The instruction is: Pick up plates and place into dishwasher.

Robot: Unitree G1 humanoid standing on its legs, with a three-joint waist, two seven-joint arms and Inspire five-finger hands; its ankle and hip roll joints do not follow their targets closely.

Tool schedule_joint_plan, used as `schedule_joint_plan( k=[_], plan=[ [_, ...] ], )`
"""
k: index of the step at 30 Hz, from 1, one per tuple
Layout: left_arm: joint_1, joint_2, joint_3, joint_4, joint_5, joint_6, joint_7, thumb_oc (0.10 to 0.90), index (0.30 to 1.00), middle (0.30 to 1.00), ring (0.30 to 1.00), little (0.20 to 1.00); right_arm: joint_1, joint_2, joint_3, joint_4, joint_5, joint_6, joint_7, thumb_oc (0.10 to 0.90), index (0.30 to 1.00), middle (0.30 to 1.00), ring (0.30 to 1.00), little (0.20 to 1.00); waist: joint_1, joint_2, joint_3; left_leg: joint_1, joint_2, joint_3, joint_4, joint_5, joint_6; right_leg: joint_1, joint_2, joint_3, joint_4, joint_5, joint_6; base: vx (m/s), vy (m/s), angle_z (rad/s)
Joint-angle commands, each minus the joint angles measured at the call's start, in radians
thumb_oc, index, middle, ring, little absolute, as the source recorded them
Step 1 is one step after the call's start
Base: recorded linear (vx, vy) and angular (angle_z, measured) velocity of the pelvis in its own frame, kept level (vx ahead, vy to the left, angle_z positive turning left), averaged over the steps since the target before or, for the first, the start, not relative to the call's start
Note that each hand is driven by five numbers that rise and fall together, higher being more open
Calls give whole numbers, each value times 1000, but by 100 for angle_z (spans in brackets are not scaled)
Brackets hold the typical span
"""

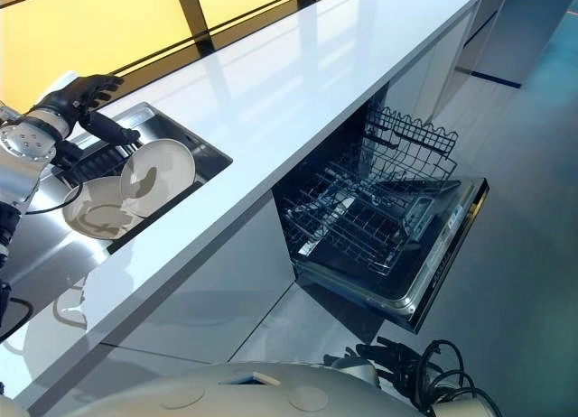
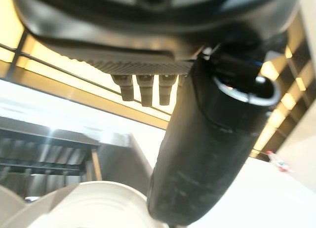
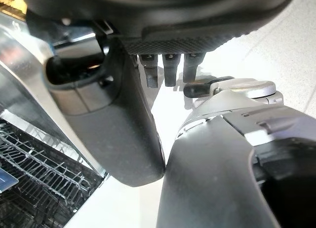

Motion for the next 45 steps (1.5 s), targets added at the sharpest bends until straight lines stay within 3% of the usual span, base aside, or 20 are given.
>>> schedule_joint_plan(
  k=[1, 14, 24, 30, 36, 43, 44, 45],
  plan=[
    [-197, 91, 80, 29, 48, -30, 68, 800, 900, 900, 900, 900, 36, -48, 6, 19, -50, 3, 12, 800, 900, 900, 900, 900, -8, 43, 8, -17, -127, 52, 20, -108, 75, -66, 15, 41, 104, -68, 102, 61, 111, -7],
    [-138, 45, 130, 158, -75, 28, 34, 800, 900, 900, 900, 900, 52, -81, -12, -1, -100, -6, 38, 800, 900, 900, 900, 900, -22, 35, 21, -31, -146, 63, 54, -130, 87, -91, 1, 57, 131, -71, 112, 64, 91, -7],
    [-73, 16, 190, 210, -142, 5, 91, 800, 900, 900, 900, 900, 70, -100, -16, -22, -106, -18, 46, 800, 900, 900, 900, 900, -34, 25, 48, -44, -159, 66, 54, -130, 91, -115, -1, 76, 140, -64, 121, 39, 79, -9],
    [-26, -11, 236, 203, -255, -49, 122, 800, 900, 900, 900, 900, 82, -111, -20, -40, -109, -21, 52, 800, 900, 900, 900, 900, -41, 17, 71, -60, -160, 75, 61, -130, 92, -136, -6, 89, 149, -60, 126, 12, 61, -6],
    [14, -44, 284, 197, -364, -80, 90, 800, 900, 900, 900, 900, 94, -114, -25, -41, -124, -38, 63, 800, 900, 900, 900, 900, -45, 10, 83, -67, -158, 92, 67, -131, 92, -146, -11, 97, 153, -56, 132, 18, 36, -4],
    [26, -48, 316, 222, -496, -73, 14, 800, 900, 900, 900, 900, 101, -117, -27, -49, -146, -35, 67, 800, 900, 900, 900, 900, -51, 10, 88, -69, -159, 105, 72, -135, 93, -153, -19, 95, 160, -55, 140, 15, 23, -4],
    [27, -52, 328, 225, -539, -70, -14, 704, 818, 818, 818, 804, 102, -118, -28, -47, -152, -36, 69, 800, 900, 900, 900, 900, -52, 10, 89, -70, -158, 107, 72, -136, 94, -154, -21, 97, 160, -55, 141, 0, 0, 0],
    [27, -55, 333, 227, -571, -66, -27, 432, 585, 585, 585, 532, 103, -119, -28, -48, -153, -35, 70, 800, 900, 900, 900, 900, -52, 11, 89, -70, -158, 108, 72, -137, 94, -155, -22, 97, 160, -55, 141, 0, 0, 0]
  ],
)
